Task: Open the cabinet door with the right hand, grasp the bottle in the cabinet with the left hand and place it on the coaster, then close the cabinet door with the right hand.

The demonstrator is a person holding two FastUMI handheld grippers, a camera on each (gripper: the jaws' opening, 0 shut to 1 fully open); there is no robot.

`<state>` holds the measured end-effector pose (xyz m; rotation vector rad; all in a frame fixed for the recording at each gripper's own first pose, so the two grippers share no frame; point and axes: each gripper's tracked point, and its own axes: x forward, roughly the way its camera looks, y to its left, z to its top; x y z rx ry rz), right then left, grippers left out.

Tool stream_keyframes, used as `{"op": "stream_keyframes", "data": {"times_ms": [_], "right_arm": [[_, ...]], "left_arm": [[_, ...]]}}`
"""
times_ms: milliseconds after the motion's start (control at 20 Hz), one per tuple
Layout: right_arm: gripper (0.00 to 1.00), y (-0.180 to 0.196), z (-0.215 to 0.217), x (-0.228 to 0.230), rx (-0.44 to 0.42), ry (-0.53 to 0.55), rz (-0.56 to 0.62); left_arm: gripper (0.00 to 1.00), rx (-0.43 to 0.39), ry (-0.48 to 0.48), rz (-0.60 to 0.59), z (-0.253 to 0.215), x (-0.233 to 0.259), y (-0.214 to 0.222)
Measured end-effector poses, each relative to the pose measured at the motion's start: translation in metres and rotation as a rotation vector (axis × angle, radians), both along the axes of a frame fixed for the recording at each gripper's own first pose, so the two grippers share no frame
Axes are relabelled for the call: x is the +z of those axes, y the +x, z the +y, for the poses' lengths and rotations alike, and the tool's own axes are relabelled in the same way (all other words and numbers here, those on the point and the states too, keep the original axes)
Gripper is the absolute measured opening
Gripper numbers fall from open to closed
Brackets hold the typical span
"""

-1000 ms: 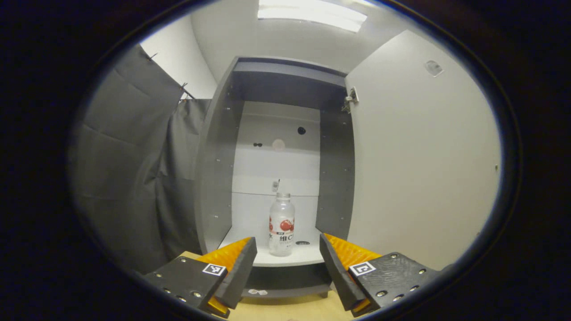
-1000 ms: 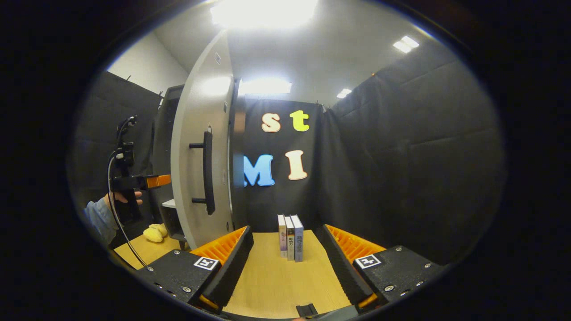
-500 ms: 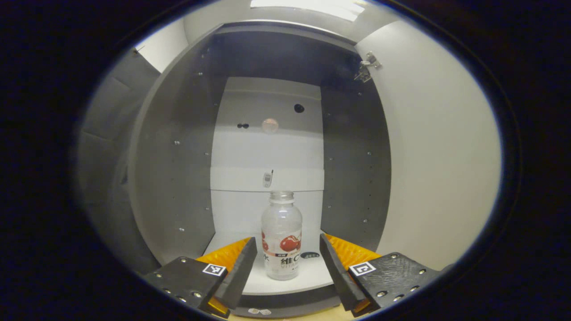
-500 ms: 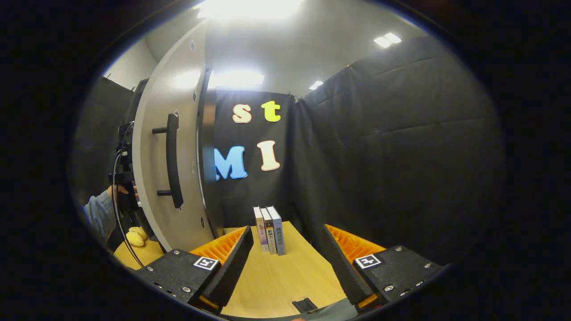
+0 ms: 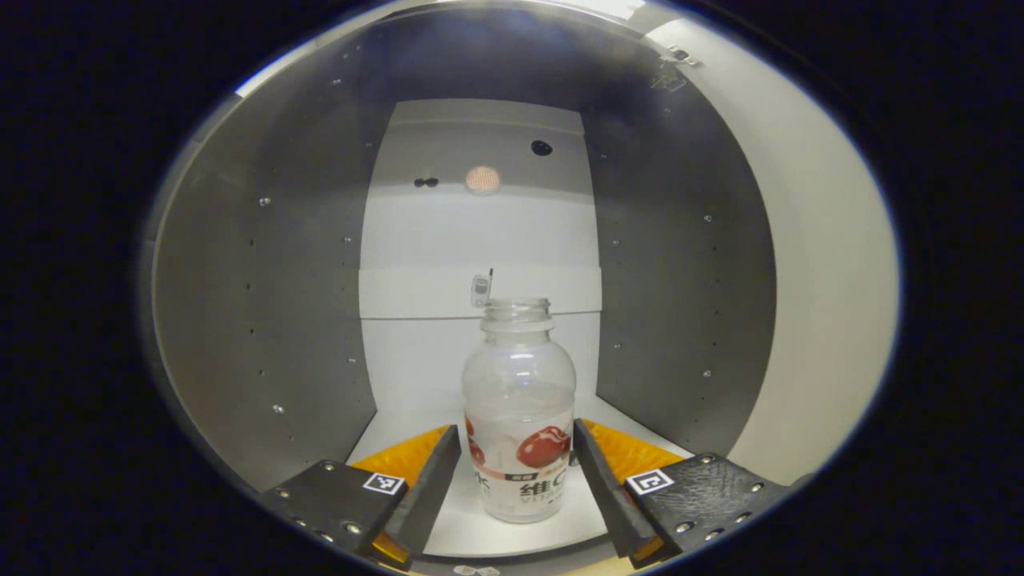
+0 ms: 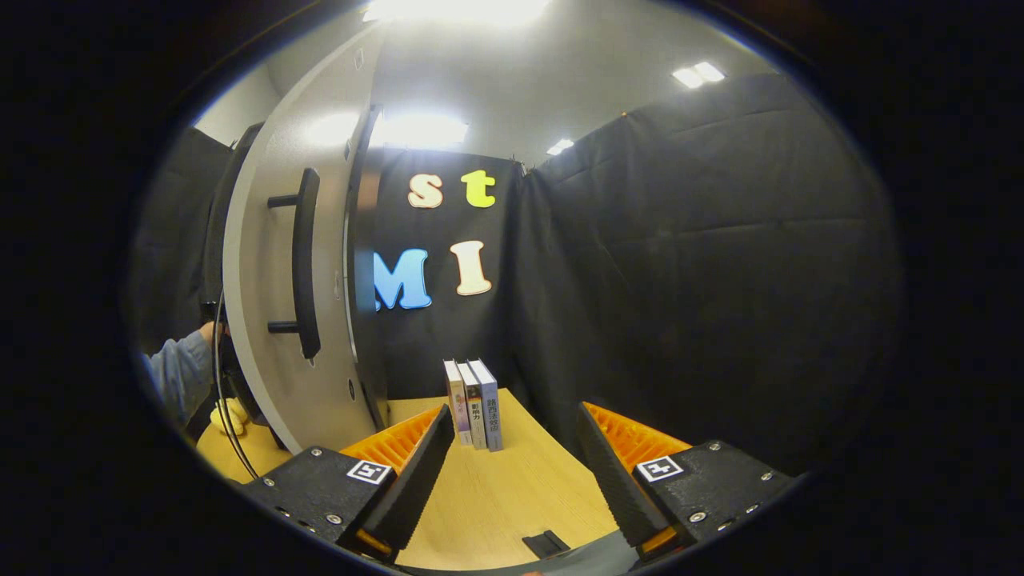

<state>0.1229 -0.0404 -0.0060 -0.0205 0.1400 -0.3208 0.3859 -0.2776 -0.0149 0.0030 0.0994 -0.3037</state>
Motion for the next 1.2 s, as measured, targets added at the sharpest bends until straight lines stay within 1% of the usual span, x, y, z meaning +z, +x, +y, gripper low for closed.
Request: {"op": "stream_keyframes", "data": {"times_ms": [100, 150, 200, 350, 400, 500, 600, 700, 900, 1050, 1100, 1200], "right_arm": [[0.95, -0.006, 0.0, -0.001, 0.008, 0.023, -0.01], [0.95, -0.007, 0.002, -0.004, 0.016, 0.034, -0.008], [0.95, -0.005, 0.004, -0.005, 0.024, 0.041, -0.005], [0.95, -0.002, 0.007, -0.007, 0.051, 0.04, 0.0], [0.95, -0.003, 0.008, -0.008, 0.063, 0.042, 0.0], [0.95, -0.004, 0.01, -0.008, 0.09, 0.059, 0.0], [0.95, -0.003, 0.011, -0.008, 0.115, 0.069, -0.006], [0.95, -0.003, 0.013, -0.007, 0.141, 0.071, -0.008], [0.95, -0.005, 0.014, -0.004, 0.187, 0.069, -0.021], [0.95, -0.007, 0.017, -0.002, 0.219, 0.066, -0.033], [0.95, -0.009, 0.017, -0.001, 0.23, 0.066, -0.039], [0.95, -0.01, 0.016, -0.001, 0.244, 0.069, -0.051]], "left_arm": [[0.73, 0.022, -0.017, 0.004, 0.004, 0.003, -0.003], [0.7, 0.021, -0.034, 0.006, 0.004, 0.005, -0.005], [0.69, 0.025, -0.053, 0.005, 0.004, 0.005, -0.006], [0.7, 0.023, -0.075, -0.014, 0.007, 0.011, -0.011], [0.74, 0.023, -0.073, -0.026, 0.008, 0.014, -0.013], [0.7, 0.023, -0.074, -0.051, 0.012, 0.021, -0.022], [0.7, 0.026, -0.085, -0.068, 0.016, 0.026, -0.028], [0.73, 0.039, -0.088, -0.082, 0.021, 0.028, -0.034], [0.73, 0.062, -0.085, -0.109, 0.032, 0.035, -0.052], [0.73, 0.09, -0.062, -0.114, 0.038, 0.035, -0.062], [0.77, 0.103, -0.058, -0.118, 0.041, 0.035, -0.063], [0.77, 0.12, -0.057, -0.115, 0.04, 0.042, -0.068]]}}
